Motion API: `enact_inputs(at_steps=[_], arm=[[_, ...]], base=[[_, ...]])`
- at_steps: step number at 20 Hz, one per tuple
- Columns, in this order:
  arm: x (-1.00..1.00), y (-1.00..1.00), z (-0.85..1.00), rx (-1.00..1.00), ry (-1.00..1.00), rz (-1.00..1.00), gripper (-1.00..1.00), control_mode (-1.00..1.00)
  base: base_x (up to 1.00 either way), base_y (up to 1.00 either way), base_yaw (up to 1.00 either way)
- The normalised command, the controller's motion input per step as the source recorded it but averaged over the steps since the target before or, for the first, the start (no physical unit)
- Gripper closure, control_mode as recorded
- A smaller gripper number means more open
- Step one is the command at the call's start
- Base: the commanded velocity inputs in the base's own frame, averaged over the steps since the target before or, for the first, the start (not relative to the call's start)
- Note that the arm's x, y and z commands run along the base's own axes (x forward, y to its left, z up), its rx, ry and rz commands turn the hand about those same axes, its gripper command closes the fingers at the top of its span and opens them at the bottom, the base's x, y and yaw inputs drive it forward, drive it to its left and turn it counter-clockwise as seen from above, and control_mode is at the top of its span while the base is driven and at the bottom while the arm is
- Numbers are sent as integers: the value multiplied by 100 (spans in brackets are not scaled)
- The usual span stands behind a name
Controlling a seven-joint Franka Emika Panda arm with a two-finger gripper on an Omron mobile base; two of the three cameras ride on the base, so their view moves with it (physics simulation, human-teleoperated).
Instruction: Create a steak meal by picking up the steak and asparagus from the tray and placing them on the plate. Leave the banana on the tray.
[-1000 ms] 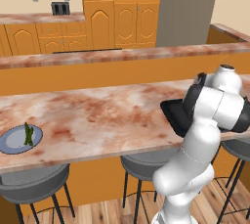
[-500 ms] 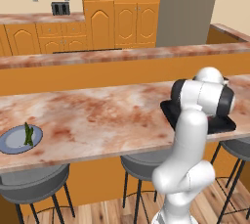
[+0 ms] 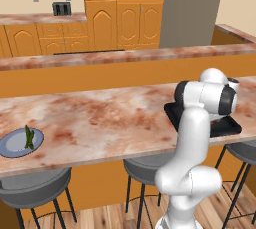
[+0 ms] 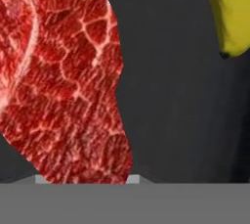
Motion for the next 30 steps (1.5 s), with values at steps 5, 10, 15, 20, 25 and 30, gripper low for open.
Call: enact_inputs(at_steps=[5,10,15,20,25,30], arm=[[27,28,-27,0,-6,0,-100,-100],[4,39,-12,0,-13,0,-100,-100],[1,38,-1,0,-17,0,-100,-100],[6,50,-3,0,-8,0,100,-100],[7,15,-5,0,0,0,100,-100],[1,0,4,0,-1,4,100,-100]], base=[[0,0,0],[0,0,0],[0,0,0],[0,0,0],[0,0,0],[0,0,0]])
